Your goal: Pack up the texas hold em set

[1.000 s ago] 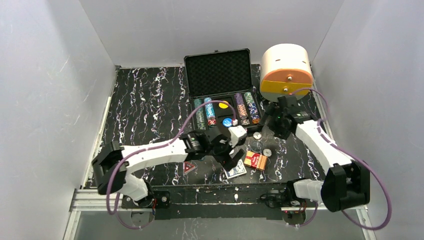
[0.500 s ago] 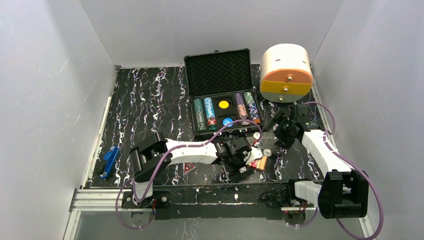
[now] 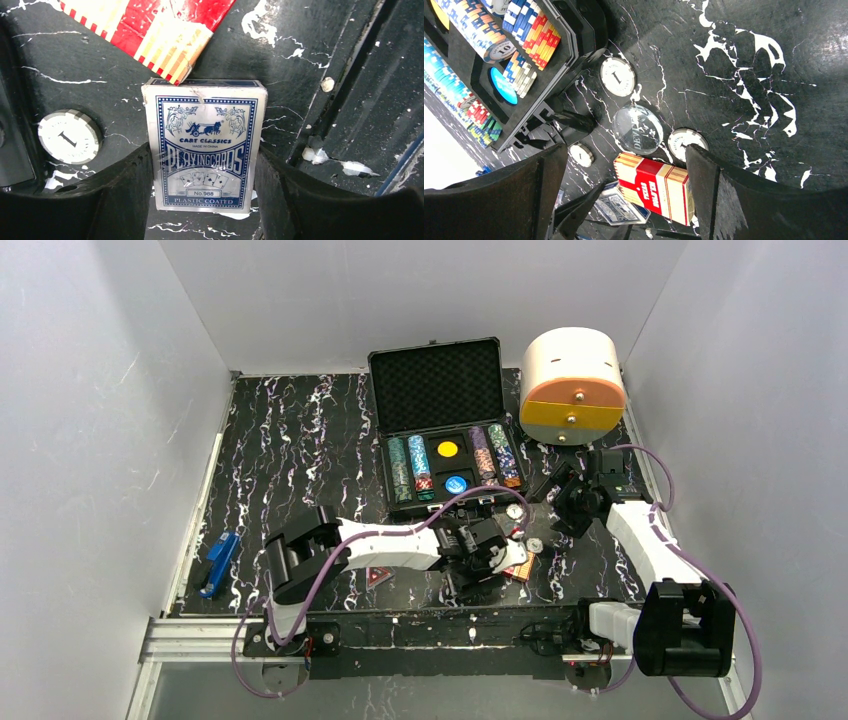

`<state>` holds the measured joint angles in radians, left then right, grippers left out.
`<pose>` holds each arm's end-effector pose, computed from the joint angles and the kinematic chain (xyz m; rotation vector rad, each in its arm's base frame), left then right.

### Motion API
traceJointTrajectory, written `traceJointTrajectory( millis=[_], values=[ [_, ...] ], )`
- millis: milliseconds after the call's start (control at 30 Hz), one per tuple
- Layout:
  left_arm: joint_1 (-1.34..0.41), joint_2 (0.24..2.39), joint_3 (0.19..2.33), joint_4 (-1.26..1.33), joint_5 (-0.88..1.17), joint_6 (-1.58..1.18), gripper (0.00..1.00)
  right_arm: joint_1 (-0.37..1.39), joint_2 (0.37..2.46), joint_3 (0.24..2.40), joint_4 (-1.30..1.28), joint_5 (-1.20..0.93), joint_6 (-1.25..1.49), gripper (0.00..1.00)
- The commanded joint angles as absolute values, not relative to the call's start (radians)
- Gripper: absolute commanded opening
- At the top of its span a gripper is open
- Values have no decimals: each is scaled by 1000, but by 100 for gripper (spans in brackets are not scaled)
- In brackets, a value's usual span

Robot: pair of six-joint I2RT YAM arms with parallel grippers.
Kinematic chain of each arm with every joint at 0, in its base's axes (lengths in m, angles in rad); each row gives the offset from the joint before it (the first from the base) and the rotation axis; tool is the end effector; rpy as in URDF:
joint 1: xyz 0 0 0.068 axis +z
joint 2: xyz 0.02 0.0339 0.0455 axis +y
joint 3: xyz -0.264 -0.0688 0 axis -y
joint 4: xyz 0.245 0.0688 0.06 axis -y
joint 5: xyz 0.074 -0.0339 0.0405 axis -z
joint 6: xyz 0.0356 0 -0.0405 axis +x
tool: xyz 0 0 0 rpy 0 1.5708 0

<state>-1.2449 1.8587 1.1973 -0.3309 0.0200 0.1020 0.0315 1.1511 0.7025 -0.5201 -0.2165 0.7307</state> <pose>0.1226 -0.3650 0.1717 1.6466 2.0511 -0.4455 0.2205 0.0146 0.2128 0.8097 2.4774 0.5636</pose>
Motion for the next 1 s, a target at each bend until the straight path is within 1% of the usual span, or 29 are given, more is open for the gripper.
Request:
traceJointTrajectory(
  millis=[0, 200, 300, 367, 600, 733, 867, 900, 967],
  values=[
    [-1247, 1827, 1226, -382, -57, 155, 41, 21, 1115, 690, -505, -236, 713, 96],
    [-1231, 1692, 1281, -393, -143, 269, 39, 18, 1097, 700, -512, -238, 715, 95],
    [-1178, 1683, 1351, -411, -155, 333, 40, 16, 1088, 701, -508, -220, 718, 95],
    [-1110, 1697, 1400, -408, -127, 360, 42, 16, 1077, 692, -499, -205, 719, 95],
    [-921, 1823, 1577, -358, -6, 528, 43, 17, 1034, 670, -493, -196, 737, 94],
    [-827, 1929, 1693, -357, 109, 655, 42, 17, 1013, 662, -494, -198, 745, 93],
    [-758, 2061, 1857, -412, 177, 736, 43, 16, 1014, 653, -499, -204, 746, 93],
    [-744, 2094, 1903, -438, 182, 754, 42, 16, 1014, 651, -499, -207, 746, 91],
    [-723, 2153, 1971, -483, 181, 786, 39, 16, 1014, 659, -528, -184, 739, 89]
  ],
)
